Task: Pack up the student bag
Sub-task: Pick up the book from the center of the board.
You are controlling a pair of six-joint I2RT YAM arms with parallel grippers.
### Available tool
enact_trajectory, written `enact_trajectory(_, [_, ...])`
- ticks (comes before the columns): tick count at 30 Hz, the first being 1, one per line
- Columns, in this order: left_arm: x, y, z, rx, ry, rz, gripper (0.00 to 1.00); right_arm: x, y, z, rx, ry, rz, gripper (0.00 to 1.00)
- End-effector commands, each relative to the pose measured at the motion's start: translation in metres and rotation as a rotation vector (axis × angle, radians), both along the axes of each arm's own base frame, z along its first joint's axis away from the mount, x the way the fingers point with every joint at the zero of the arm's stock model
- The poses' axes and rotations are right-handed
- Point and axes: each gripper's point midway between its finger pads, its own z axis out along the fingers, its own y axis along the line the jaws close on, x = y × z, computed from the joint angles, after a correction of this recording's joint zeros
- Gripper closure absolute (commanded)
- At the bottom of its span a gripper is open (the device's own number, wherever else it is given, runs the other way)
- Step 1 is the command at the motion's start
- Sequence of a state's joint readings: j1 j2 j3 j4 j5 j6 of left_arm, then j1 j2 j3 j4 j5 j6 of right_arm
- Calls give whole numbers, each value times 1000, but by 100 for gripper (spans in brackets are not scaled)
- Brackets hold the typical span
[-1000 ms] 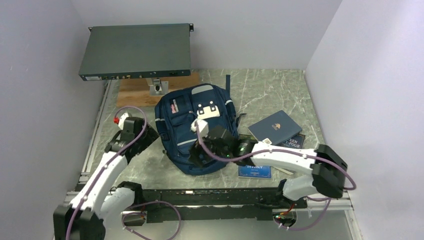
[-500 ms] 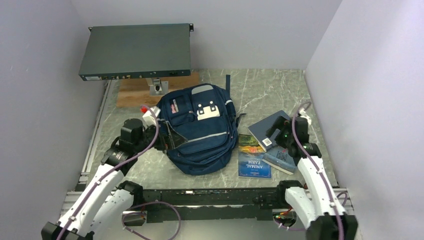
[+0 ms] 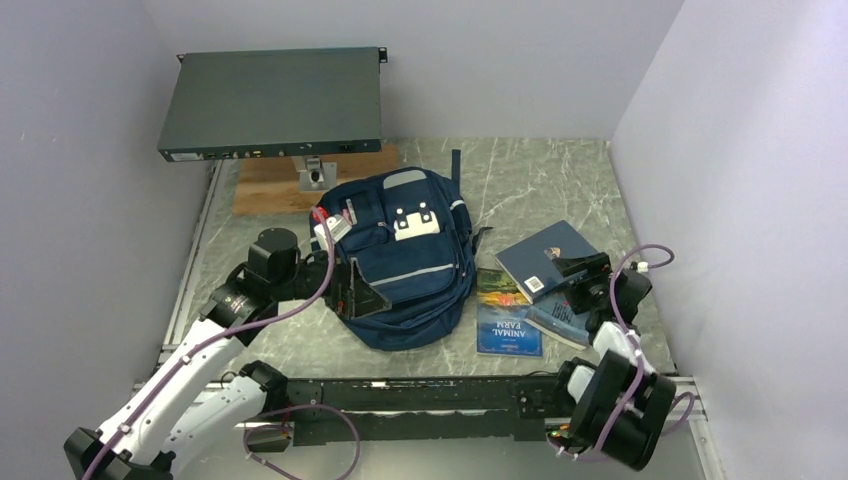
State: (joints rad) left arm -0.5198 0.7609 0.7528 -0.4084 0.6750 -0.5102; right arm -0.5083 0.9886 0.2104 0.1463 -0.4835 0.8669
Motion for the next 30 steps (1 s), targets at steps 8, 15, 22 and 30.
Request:
enact_trajectory(8, [-3,5,5,18,-83,-16,0,40,6,-6,128,-247,68,67])
enact_trajectory(15, [7,2,10,-30,-42,62,0,51,13,14,145,-333,202,100])
enact_trajectory(22, [39,-19,30,-51,40,89,0,48,25,92,102,-415,311,100])
enact_trajectory(30, [92,-24,58,-198,89,339,0,19,68,194,146,-526,468,100])
